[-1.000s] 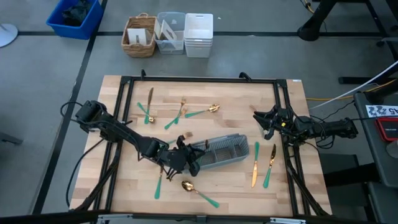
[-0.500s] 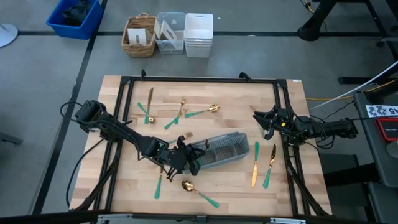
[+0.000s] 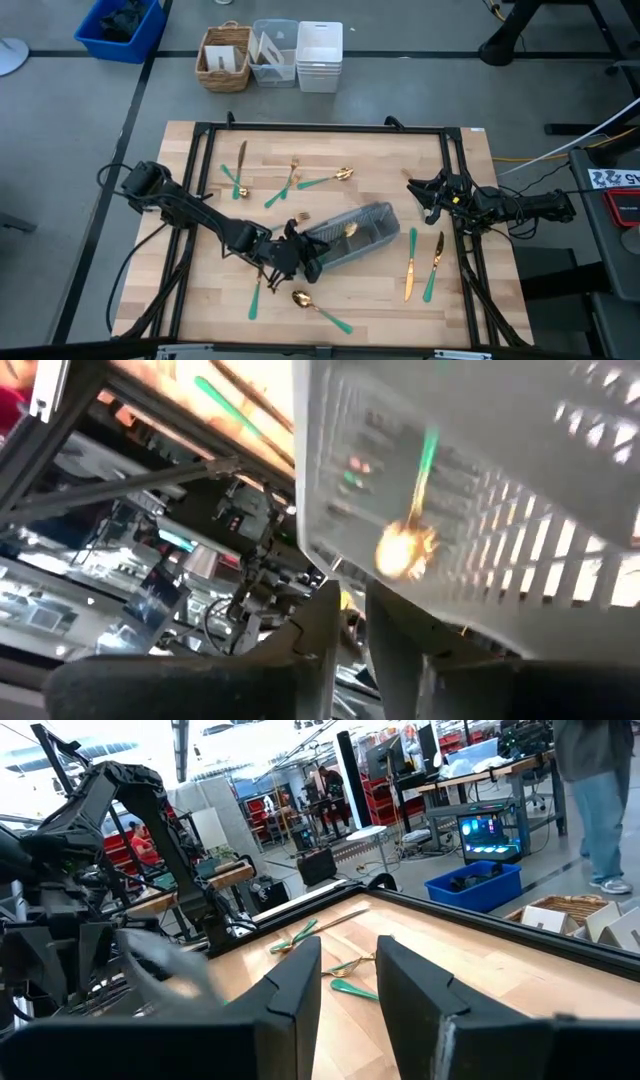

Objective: Sort silverware
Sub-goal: Put the gold fork into the gray silverware organizer

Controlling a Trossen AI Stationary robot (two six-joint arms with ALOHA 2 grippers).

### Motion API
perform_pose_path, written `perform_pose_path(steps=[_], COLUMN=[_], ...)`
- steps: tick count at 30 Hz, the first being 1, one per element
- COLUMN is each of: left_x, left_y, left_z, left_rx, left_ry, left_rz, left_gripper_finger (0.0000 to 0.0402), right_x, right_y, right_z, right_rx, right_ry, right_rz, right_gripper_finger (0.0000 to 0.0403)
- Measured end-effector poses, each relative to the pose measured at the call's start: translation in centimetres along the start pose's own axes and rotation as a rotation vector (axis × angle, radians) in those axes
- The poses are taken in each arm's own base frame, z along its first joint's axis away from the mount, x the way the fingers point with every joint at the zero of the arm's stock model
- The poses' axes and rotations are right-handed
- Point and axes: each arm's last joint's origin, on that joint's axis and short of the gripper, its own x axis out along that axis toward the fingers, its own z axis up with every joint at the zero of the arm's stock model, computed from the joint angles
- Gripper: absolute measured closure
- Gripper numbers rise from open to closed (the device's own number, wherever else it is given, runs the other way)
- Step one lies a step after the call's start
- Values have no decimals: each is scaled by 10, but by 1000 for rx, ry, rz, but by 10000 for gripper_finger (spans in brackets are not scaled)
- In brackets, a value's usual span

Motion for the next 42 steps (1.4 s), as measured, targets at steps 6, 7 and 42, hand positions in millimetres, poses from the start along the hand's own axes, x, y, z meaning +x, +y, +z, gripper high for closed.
perform_pose_path(steps=[6, 7, 42], left_x=[1, 1, -38], left_y=[0, 0, 22], left_z=[3, 3, -63], left_rx=[-64, -64, -1665], left_ry=[-41, -41, 616], left_rz=[26, 27, 433], left_gripper_finger=[328, 326, 329], right_x=[0, 0, -23], right_y=[0, 0, -8], right_z=[0, 0, 49], right_rx=[0, 0, 108], right_ry=[0, 0, 108], right_rz=[1, 1, -431], right_gripper_finger=[302, 302, 302])
